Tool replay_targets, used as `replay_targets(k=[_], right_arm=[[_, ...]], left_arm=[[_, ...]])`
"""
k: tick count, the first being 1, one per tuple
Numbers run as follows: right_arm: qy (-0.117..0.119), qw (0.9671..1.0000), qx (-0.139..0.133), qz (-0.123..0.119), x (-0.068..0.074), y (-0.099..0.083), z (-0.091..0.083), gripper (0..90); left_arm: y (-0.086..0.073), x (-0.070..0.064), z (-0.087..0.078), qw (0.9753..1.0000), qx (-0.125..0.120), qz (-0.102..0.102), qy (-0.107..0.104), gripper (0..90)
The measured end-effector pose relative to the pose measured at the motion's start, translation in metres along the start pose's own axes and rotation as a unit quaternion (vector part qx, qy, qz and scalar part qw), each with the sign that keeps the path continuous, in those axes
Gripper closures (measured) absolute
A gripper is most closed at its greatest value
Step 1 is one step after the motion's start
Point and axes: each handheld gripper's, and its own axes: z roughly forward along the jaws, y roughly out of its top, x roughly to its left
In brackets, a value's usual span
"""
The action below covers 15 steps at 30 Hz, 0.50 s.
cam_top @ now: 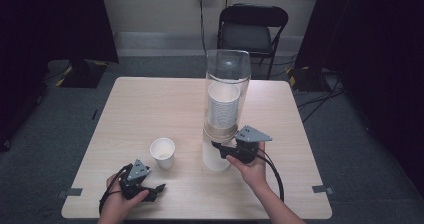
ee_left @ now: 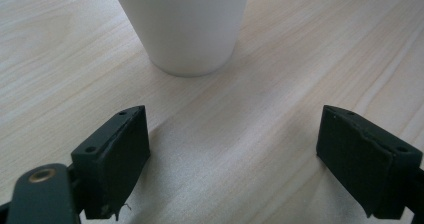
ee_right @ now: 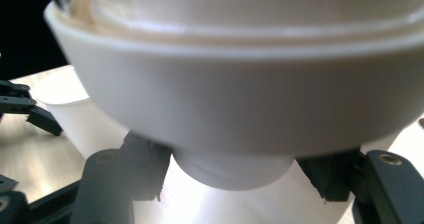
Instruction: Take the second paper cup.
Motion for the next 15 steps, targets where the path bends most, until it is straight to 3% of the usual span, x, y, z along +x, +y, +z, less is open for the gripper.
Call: replay_targets(k=[15], right_arm=[[-0.005,1.0,0.006,-0.007,0.0028,-0.0013,-0.0015,36.6]], left_arm=[[0.0,0.0,0.0,1.0,0.0,0.0,0.0,13.2]])
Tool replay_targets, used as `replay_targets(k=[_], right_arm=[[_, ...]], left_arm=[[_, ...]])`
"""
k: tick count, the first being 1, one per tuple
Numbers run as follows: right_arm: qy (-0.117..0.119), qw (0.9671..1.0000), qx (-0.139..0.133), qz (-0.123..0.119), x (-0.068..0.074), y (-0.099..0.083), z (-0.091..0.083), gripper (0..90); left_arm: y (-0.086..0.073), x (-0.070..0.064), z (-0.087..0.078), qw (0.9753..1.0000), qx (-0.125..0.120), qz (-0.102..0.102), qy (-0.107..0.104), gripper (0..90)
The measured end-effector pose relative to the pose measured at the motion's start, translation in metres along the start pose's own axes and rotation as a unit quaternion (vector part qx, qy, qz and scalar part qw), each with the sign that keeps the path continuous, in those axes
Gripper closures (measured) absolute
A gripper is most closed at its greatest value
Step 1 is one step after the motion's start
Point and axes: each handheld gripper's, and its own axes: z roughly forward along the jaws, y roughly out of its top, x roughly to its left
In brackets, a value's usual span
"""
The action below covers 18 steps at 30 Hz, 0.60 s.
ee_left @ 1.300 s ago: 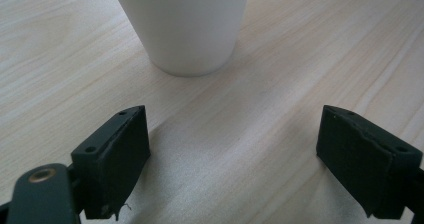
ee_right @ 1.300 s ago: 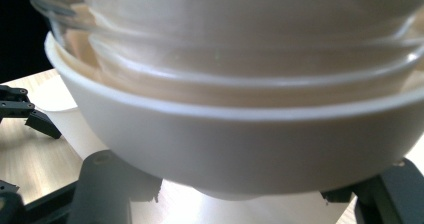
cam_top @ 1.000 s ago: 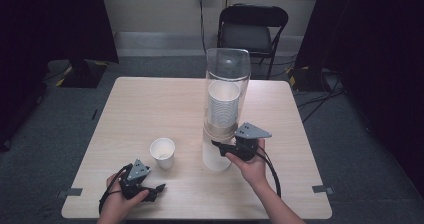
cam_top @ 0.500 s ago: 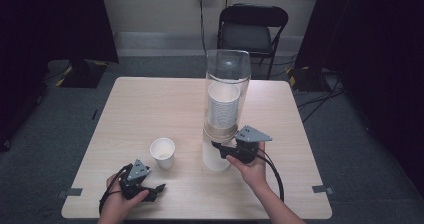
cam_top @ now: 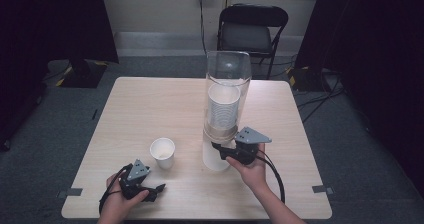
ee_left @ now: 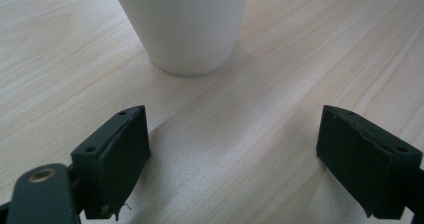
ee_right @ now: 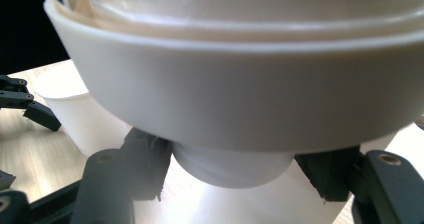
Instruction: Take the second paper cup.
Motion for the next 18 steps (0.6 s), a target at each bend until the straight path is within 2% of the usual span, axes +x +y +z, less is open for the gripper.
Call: replay_targets(k=[18], right_arm=[[0.004,1.0,0.005,0.003,-0.0016,-0.0037,0.0013,37.6]], left_arm=[[0.0,0.0,0.0,1.0,0.0,0.0,0.0,13.2]])
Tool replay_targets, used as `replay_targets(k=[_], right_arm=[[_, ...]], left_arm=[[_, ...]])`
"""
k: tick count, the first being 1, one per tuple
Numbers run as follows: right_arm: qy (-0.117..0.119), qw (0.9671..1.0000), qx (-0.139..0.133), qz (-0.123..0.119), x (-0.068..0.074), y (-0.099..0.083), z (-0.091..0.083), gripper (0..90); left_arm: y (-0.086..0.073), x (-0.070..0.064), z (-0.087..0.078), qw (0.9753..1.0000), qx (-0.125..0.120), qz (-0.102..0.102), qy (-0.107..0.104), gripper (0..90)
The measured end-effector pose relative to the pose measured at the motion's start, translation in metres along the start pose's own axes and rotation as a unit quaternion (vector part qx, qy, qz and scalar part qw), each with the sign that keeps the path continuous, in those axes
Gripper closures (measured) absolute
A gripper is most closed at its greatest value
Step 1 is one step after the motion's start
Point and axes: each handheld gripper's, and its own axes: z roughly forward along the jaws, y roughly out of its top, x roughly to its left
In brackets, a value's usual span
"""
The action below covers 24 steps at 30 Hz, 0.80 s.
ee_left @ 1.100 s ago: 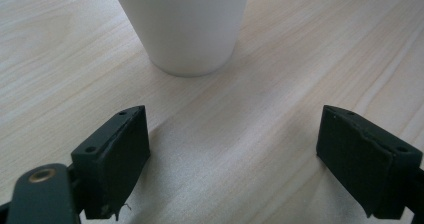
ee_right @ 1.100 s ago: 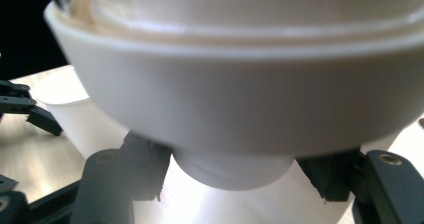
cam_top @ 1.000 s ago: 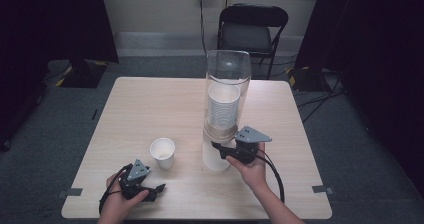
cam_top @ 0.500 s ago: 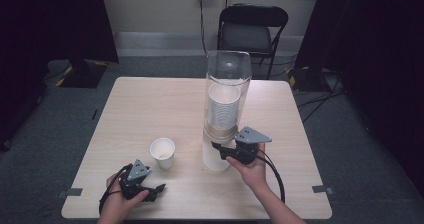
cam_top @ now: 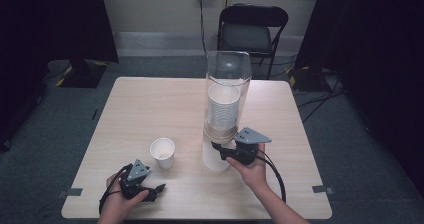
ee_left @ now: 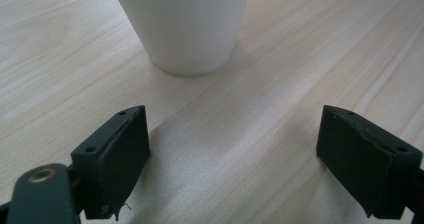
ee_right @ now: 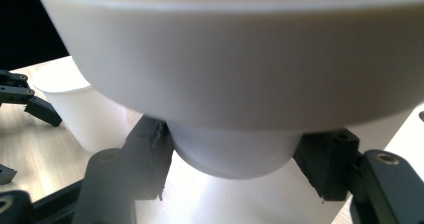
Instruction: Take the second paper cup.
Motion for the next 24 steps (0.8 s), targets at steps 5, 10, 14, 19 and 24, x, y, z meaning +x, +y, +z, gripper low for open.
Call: replay_targets(k=[5,10,14,19,24], right_arm=[[0.003,0.9985,0.05,0.021,0.001,-0.031,0.008,37.6],[0.0,0.9971,0.076,0.003,-0.002,-0.031,0.01,37.0],[0.016,0.9967,0.078,0.011,-0.003,-0.038,0.007,31.5],[0.022,0.9956,0.09,0.016,-0.002,-0.037,0.005,35.2],[0.032,0.9916,0.124,-0.015,-0.004,-0.046,0.003,35.4]], left_arm=[[0.0,0.0,0.0,1.0,0.001,0.001,0.0,13.1],[0.0,0.0,0.0,1.0,0.001,0.001,0.0,13.0],[0.0,0.0,0.0,1.0,0.001,0.001,-0.001,13.0],[0.0,0.0,0.0,1.0,0.001,0.001,0.0,13.0],[0.0,0.0,0.0,1.0,0.001,0.001,0.0,13.0]])
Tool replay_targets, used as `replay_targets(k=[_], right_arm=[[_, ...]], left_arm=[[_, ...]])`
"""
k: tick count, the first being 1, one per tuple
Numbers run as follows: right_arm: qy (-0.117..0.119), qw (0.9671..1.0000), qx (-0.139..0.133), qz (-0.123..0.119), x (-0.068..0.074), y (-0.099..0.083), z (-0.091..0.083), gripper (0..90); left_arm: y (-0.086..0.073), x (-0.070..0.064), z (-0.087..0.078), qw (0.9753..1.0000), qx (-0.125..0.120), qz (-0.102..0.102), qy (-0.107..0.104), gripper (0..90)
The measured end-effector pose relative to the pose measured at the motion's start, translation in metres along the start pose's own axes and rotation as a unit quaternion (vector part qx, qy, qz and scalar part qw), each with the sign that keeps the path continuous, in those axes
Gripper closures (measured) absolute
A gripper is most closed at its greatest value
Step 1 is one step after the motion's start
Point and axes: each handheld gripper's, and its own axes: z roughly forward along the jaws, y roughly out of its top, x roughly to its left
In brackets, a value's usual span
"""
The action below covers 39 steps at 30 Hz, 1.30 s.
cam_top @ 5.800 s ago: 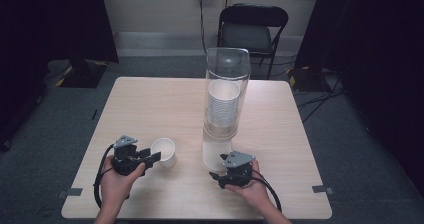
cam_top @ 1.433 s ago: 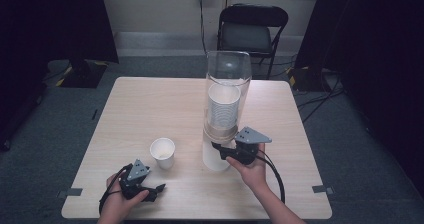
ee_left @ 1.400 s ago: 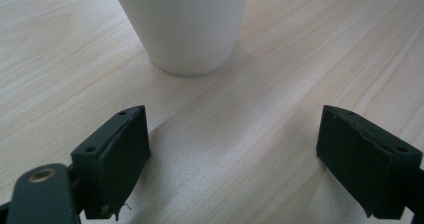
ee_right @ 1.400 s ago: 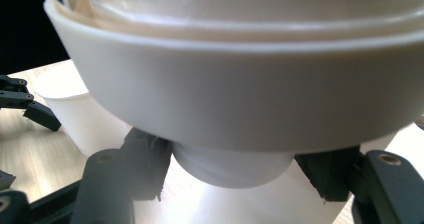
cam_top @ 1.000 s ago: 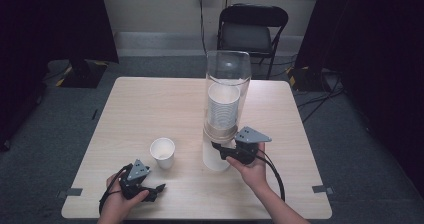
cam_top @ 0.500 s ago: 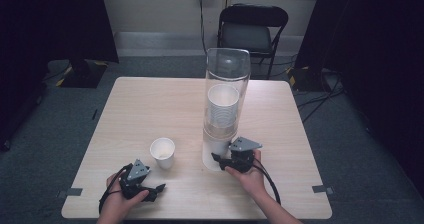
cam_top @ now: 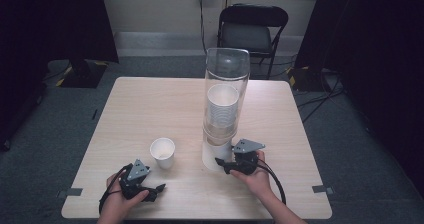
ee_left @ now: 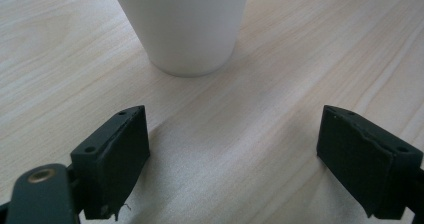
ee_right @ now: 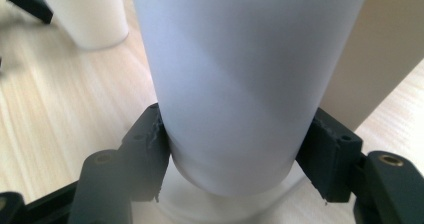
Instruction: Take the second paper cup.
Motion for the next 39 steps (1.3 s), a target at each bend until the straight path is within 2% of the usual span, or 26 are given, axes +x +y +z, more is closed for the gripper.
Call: replay_targets(k=[3,6,12,18,25,26,29,31,32,33,34,36,39], right_arm=[[-0.003,1.0,0.006,-0.002,-0.003,-0.005,-0.004,35.2],[-0.012,0.9999,0.007,0.007,-0.011,-0.011,-0.011,35.2],[-0.022,0.9997,0.012,0.002,-0.021,-0.021,-0.026,35.1],[-0.033,0.9987,0.033,0.019,-0.034,-0.034,-0.035,35.0],[-0.033,0.9989,0.03,0.018,-0.035,-0.037,-0.037,34.9],[-0.031,0.999,0.027,0.019,-0.035,-0.037,-0.038,34.9],[-0.018,0.9997,0.012,0.013,-0.034,-0.038,-0.042,34.8],[-0.014,0.9998,0.009,0.012,-0.03,-0.039,-0.044,34.8],[-0.009,0.9999,0.008,0.009,-0.028,-0.04,-0.045,34.8],[-0.007,0.9999,0.007,0.003,-0.027,-0.041,-0.046,34.8],[-0.007,1.0,0.004,0.0,-0.025,-0.041,-0.047,34.8],[0.002,1.0,-0.001,0.001,-0.022,-0.044,-0.048,34.7],[0.012,0.9998,-0.001,-0.017,-0.017,-0.047,-0.051,34.7]], left_arm=[[0.0,0.0,0.0,1.0,0.0,0.0,0.0,13.0],[0.0,0.0,0.0,1.0,0.0,0.0,0.0,13.0],[0.0,0.0,0.0,1.0,0.0,0.0,-0.003,13.0],[0.0,-0.001,0.0,0.9999,0.0,0.007,-0.007,13.0],[-0.001,-0.001,-0.001,0.9999,-0.005,0.007,-0.009,15.2],[-0.001,-0.005,-0.003,0.9997,-0.002,0.003,-0.024,15.2],[0.002,-0.009,-0.004,0.9993,0.008,0.006,-0.036,17.0],[0.005,-0.015,-0.005,0.9984,0.01,0.003,-0.056,21.0],[0.008,-0.017,-0.005,0.9979,0.013,0.011,-0.062,21.2],[0.01,-0.022,-0.004,0.9973,0.014,0.012,-0.071,21.4],[0.013,-0.025,-0.003,0.9966,0.018,0.021,-0.078,21.8],[0.02,-0.033,-0.001,0.9951,0.018,0.02,-0.096,22.2],[0.033,-0.047,0.003,0.9923,0.012,0.03,-0.12,22.5]])
